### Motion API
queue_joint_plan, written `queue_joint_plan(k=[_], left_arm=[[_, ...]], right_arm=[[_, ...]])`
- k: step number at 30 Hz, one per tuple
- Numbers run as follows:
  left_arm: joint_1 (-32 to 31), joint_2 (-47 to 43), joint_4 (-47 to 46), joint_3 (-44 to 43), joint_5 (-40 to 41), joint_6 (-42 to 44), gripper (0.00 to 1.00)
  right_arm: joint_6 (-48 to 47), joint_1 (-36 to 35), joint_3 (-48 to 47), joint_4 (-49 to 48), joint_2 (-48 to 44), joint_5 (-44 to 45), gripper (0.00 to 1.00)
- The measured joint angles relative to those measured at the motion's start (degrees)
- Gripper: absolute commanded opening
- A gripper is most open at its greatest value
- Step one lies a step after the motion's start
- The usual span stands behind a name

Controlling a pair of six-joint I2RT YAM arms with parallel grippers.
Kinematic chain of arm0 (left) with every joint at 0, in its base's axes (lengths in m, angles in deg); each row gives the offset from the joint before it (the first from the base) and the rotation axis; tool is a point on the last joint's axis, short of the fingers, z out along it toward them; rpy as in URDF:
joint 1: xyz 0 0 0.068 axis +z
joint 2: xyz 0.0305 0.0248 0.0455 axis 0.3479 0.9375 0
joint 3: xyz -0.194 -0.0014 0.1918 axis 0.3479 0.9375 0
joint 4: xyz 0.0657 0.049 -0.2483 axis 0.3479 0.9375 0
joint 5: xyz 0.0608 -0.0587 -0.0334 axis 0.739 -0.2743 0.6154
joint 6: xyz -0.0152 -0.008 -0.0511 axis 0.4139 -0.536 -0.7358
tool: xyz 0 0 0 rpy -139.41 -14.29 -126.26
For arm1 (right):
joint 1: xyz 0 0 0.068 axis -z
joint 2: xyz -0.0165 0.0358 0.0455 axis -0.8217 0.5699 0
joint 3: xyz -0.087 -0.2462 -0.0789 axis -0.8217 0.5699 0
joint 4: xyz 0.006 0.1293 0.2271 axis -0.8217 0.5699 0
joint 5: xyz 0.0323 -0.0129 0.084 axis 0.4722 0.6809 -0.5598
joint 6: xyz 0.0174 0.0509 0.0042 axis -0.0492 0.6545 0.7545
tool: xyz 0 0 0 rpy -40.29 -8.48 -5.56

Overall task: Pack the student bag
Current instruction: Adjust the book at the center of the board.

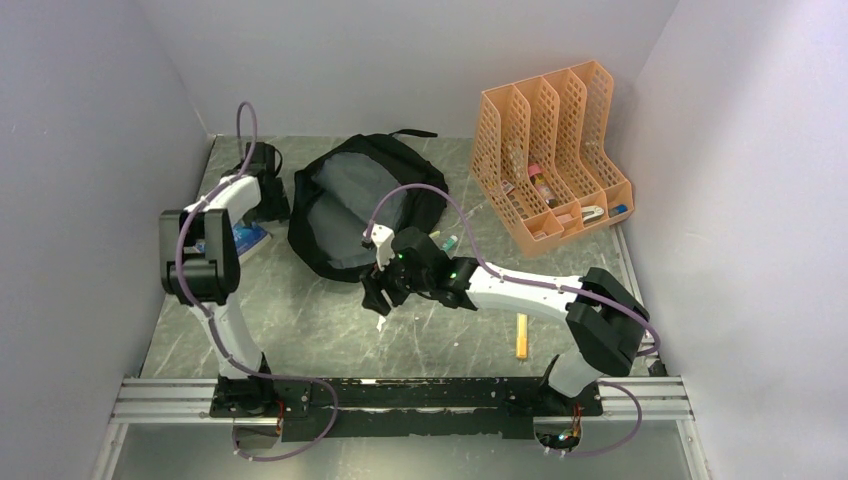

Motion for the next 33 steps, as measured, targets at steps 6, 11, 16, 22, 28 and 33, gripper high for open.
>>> queue_joint_plan(k=[6, 11, 16, 22, 28, 33], left_arm=[[0.1, -12.5, 0.9, 11.4, 0.6, -2.6, 0.76], [0.6, -20.3, -1.0, 11.9, 1.4, -5.8, 0.82], [4.5, -22.4, -2.4, 11.3, 3.2, -12.2, 0.88], [9.2, -25.2, -3.0, 16.7, 6.2, -19.0, 0.88], [10.3, -30.2, -3.3, 20.0, 7.8, -24.4, 0.83], [10.4, -35.8, -4.6, 28.2, 7.9, -30.0, 0.82]], right_arm=[[-0.2, 0.0, 0.0, -1.0, 0.0, -0.3, 0.65], [-0.2, 0.0, 0.1, -1.1, 0.0, -0.9, 0.64], [-0.2, 0.0, 0.4, -1.4, 0.0, -1.1, 0.65], [-0.2, 0.0, 0.6, -1.4, 0.0, -1.3, 0.65], [-0.2, 0.0, 0.7, -1.5, 0.0, -2.2, 0.65], [0.0, 0.0, 0.9, -1.7, 0.0, -3.1, 0.65]])
